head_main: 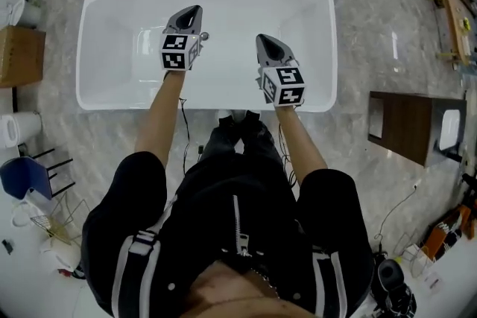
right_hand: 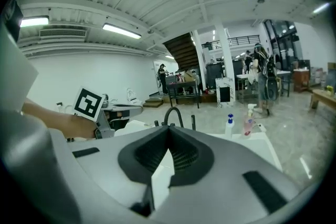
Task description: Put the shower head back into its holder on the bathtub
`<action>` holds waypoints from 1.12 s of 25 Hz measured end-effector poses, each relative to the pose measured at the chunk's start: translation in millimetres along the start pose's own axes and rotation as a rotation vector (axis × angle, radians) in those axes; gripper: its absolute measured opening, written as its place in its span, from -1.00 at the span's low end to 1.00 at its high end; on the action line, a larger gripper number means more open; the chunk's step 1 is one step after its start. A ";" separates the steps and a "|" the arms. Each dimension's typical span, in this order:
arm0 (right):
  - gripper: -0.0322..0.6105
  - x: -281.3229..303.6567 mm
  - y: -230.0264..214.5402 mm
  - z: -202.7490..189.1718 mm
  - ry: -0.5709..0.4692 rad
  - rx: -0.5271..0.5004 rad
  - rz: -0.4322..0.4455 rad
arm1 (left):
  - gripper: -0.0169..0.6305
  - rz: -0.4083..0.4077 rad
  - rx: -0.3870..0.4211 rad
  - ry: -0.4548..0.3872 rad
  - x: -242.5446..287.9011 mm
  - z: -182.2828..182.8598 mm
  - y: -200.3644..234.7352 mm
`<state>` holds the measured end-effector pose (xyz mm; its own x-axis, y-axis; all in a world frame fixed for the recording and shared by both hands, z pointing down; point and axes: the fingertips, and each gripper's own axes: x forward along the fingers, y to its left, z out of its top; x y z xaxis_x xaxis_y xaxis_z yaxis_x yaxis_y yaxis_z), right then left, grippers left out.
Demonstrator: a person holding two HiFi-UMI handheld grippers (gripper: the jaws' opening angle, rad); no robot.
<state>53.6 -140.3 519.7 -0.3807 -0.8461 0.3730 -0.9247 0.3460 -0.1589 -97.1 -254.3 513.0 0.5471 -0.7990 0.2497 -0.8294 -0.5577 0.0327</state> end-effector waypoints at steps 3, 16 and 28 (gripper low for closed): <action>-0.88 -4.4 5.2 17.6 -0.038 -0.017 0.005 | -0.87 0.007 0.019 -0.026 -24.2 16.3 -6.1; -0.88 -28.2 41.0 77.5 -0.186 -0.122 0.026 | -0.87 0.026 0.037 -0.185 -100.0 78.4 -10.0; -0.88 -33.5 57.9 88.9 -0.226 -0.141 0.025 | -0.87 0.031 0.030 -0.208 -124.0 75.8 -4.0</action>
<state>13.3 -128.0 416.8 -0.4076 -0.9001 0.1539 -0.9125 0.4080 -0.0308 -153.1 -170.0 408.5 0.5358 -0.8431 0.0452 -0.8440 -0.5364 -0.0011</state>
